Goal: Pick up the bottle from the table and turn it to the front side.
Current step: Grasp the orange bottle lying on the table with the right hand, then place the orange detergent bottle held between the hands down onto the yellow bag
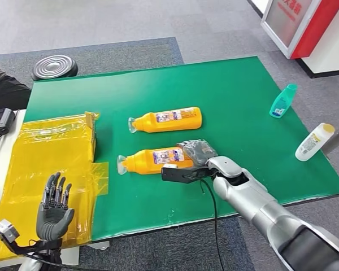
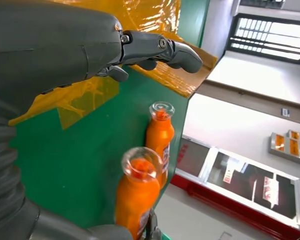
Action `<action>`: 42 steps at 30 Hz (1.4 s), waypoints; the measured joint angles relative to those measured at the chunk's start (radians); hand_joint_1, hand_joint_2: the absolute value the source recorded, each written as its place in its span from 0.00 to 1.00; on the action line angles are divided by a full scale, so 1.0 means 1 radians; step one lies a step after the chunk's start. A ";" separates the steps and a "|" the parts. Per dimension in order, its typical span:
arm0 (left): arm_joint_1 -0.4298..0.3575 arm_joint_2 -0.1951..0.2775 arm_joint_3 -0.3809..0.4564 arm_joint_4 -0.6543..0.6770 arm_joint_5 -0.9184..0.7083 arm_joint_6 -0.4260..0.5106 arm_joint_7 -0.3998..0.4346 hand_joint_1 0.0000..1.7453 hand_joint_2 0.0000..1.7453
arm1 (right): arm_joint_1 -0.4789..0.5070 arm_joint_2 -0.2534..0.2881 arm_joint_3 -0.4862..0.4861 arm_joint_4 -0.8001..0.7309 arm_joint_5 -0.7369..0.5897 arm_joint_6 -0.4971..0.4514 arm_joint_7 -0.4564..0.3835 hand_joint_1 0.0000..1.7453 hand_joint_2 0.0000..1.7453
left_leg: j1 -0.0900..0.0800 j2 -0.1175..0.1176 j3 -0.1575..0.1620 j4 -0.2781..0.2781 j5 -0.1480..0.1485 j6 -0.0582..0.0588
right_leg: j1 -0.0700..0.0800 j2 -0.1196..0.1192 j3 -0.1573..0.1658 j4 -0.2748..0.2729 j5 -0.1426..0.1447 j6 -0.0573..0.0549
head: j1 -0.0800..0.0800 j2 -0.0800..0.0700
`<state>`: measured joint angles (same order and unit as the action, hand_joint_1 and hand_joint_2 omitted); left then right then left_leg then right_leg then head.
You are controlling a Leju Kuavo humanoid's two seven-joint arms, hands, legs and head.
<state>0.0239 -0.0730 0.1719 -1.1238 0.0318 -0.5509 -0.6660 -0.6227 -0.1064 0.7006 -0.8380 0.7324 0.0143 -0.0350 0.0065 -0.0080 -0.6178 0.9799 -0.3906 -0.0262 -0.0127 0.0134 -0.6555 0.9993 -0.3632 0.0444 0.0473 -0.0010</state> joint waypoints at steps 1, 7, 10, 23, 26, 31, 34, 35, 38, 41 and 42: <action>0.013 -0.001 0.009 -0.026 0.002 -0.007 0.000 0.00 1.00 | 0.036 -0.009 -0.018 -0.055 -0.011 -0.006 -0.006 1.00 1.00 | 0.000 0.000 0.000 0.000 -0.001 0.000 | 0.000 0.000 0.000 0.000 -0.001 0.000 | 0.000 0.000; 0.060 -0.007 0.048 -0.125 -0.007 -0.054 0.000 0.00 1.00 | 0.196 -0.031 -0.099 -0.283 -0.068 -0.045 -0.048 1.00 1.00 | 0.000 0.000 -0.001 0.000 -0.002 -0.001 | 0.000 0.000 0.000 0.000 -0.003 0.000 | 0.000 0.000; 0.085 -0.015 0.050 -0.167 -0.036 -0.075 0.000 0.00 1.00 | 0.272 -0.013 -0.129 -0.364 -0.100 -0.070 -0.083 1.00 1.00 | 0.000 0.000 -0.001 0.000 -0.002 -0.001 | 0.000 0.000 0.000 0.000 -0.003 0.000 | 0.000 0.000; 0.117 -0.031 -0.086 -0.270 -0.084 -0.016 0.000 0.00 1.00 | 0.367 0.112 -0.147 -0.374 -0.122 -0.078 -0.121 1.00 1.00 | 0.000 0.000 0.000 0.000 -0.002 -0.001 | 0.000 0.000 0.000 0.000 -0.002 -0.001 | 0.000 0.000; 0.117 -0.025 -0.140 -0.285 -0.089 -0.010 0.000 0.00 1.00 | 0.368 0.146 -0.147 -0.341 -0.103 -0.097 -0.138 1.00 1.00 | 0.000 0.000 0.000 0.000 -0.002 -0.001 | 0.000 0.000 0.000 0.000 -0.002 -0.001 | 0.000 0.000; 0.103 -0.010 -0.266 -0.295 -0.108 0.042 0.002 0.00 1.00 | 0.368 0.223 -0.124 -0.259 -0.088 -0.160 -0.178 1.00 1.00 | 0.000 0.000 0.000 0.000 -0.002 -0.001 | 0.000 0.000 -0.001 0.000 -0.002 -0.001 | 0.000 0.000; 0.091 0.001 -0.309 -0.296 -0.094 0.064 0.004 0.00 1.00 | 0.368 0.251 -0.111 -0.229 -0.094 -0.180 -0.183 1.00 1.00 | 0.000 0.000 -0.001 0.000 -0.002 -0.001 | 0.000 0.000 -0.001 0.000 -0.002 -0.001 | 0.000 0.000; 0.088 0.005 -0.317 -0.296 -0.089 0.067 0.004 0.00 1.00 | 0.368 0.255 -0.109 -0.224 -0.097 -0.182 -0.184 1.00 1.00 | 0.000 0.000 -0.001 0.000 -0.002 -0.001 | 0.000 0.000 0.000 0.000 -0.002 -0.001 | 0.000 0.000; 0.081 0.014 -0.337 -0.296 -0.071 0.072 0.004 0.00 1.00 | 0.367 0.263 -0.099 -0.214 -0.104 -0.184 -0.185 1.00 1.00 | 0.000 0.000 -0.001 0.000 -0.002 -0.001 | 0.000 0.000 0.000 0.000 -0.002 -0.001 | 0.000 0.000; 0.074 0.023 -0.351 -0.294 -0.057 0.073 0.005 0.00 1.00 | 0.366 0.269 -0.084 -0.208 -0.101 -0.193 -0.184 1.00 1.00 | 0.000 0.000 -0.001 0.000 -0.002 -0.001 | 0.000 0.000 0.000 0.000 -0.002 -0.001 | 0.000 0.000; 0.072 0.025 -0.354 -0.293 -0.054 0.074 0.005 0.00 1.00 | 0.365 0.270 -0.080 -0.206 -0.101 -0.196 -0.184 1.00 1.00 | 0.000 0.000 -0.001 0.000 -0.002 -0.001 | 0.000 0.000 0.000 0.000 -0.002 -0.001 | 0.000 0.000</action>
<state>0.0960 -0.0483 -0.1826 -1.4171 -0.0217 -0.4769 -0.6606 -0.2575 0.1639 0.6207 -1.0443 0.6311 -0.1820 -0.2188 0.0065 -0.0082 -0.6183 0.9798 -0.3922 -0.0271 -0.0125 0.0132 -0.6557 0.9993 -0.3652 0.0431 0.0473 -0.0009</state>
